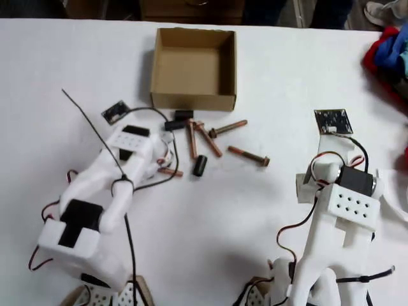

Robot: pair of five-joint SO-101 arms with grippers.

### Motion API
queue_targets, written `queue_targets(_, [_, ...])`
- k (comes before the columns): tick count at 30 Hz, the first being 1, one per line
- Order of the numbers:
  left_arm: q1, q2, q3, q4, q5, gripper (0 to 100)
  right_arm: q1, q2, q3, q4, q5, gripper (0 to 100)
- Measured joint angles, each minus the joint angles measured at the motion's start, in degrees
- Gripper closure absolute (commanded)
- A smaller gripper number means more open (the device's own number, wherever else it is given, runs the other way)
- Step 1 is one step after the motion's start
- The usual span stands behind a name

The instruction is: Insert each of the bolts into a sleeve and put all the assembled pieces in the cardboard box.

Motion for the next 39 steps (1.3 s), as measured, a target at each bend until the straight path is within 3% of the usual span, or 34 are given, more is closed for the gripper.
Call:
queue_targets(4, [0.09,1.76,-4.13,3.52,-2.29,98,0.00,0.00,0.00,0.00,0.00,97.6])
queue_targets(8, [0.44,2.55,-9.23,9.23,-13.63,95,0.00,0.00,0.00,0.00,0.00,97.6])
queue_targets(14, [-0.97,3.08,-15.30,24.18,-48.97,94,0.00,0.00,0.00,0.00,0.00,97.6])
queue_targets(17, [-2.29,3.08,-17.14,26.99,-68.84,94,0.00,0.00,0.00,0.00,0.00,97.6])
queue_targets(19, [-2.81,3.25,-17.32,27.34,-75.69,94,0.00,0.00,0.00,0.00,0.00,97.6])
queue_targets(23, [-3.16,3.25,-17.32,27.52,-74.73,93,0.00,0.00,0.00,0.00,0.00,97.6])
queue_targets(29, [-3.08,3.43,-17.41,25.49,-68.13,79,0.00,0.00,0.00,0.00,0.00,97.6])
queue_targets(39, [-3.08,6.24,-17.41,17.93,-66.20,79,0.00,0.00,0.00,0.00,0.00,97.6])
